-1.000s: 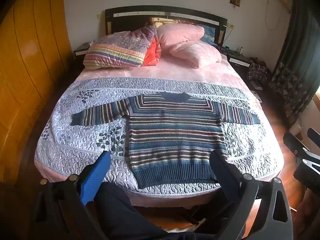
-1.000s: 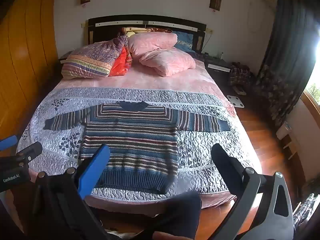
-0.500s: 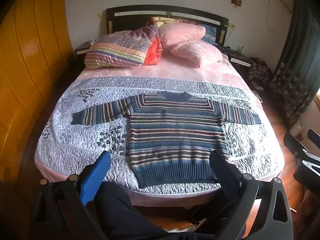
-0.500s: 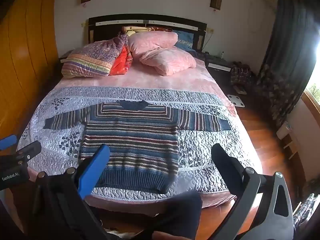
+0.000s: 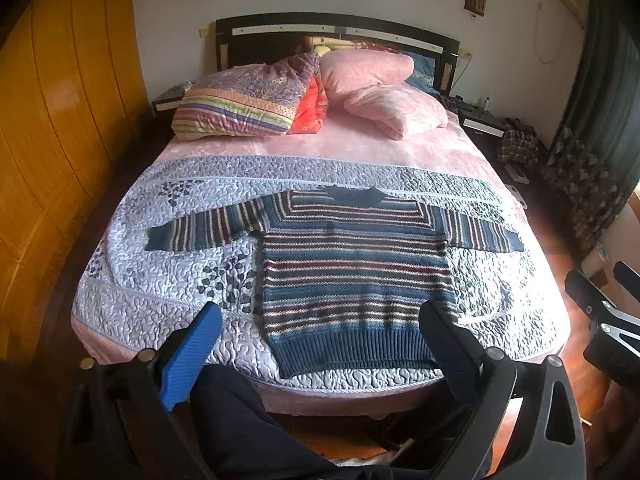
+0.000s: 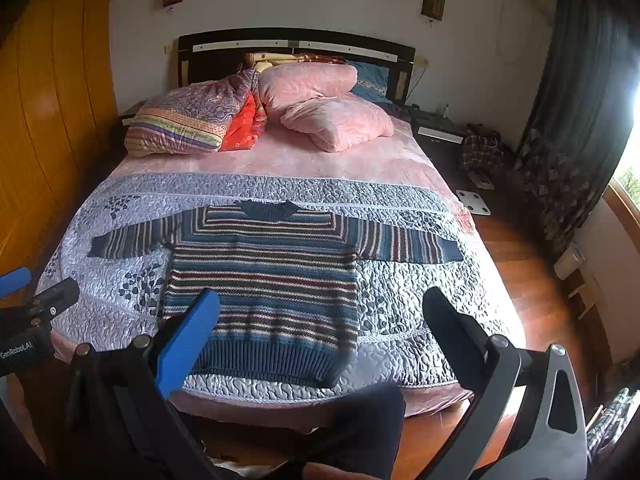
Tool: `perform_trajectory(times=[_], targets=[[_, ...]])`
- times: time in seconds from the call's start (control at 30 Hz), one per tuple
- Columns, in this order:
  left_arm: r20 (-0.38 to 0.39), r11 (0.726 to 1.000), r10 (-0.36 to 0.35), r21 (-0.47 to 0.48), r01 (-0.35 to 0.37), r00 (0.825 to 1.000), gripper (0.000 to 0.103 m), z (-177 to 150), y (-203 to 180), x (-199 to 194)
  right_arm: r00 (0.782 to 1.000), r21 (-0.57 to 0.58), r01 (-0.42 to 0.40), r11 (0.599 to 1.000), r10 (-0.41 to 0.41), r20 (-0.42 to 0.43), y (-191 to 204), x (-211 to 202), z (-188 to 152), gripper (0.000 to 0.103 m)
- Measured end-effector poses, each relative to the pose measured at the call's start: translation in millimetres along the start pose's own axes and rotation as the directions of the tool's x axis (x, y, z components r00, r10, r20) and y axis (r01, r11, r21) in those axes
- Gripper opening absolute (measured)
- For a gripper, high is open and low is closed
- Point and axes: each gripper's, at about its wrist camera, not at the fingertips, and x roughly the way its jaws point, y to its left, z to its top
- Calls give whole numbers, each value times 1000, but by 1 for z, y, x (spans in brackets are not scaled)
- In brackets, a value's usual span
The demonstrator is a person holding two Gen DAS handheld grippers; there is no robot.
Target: Fold small clothes
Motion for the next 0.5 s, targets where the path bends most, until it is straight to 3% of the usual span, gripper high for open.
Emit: perform_trajectory(times=[0.5], targets=[[8, 1000, 9, 0, -9, 1000, 99, 3, 0, -3, 1000, -1, -2, 1000, 2, 0, 1, -2, 1, 100]])
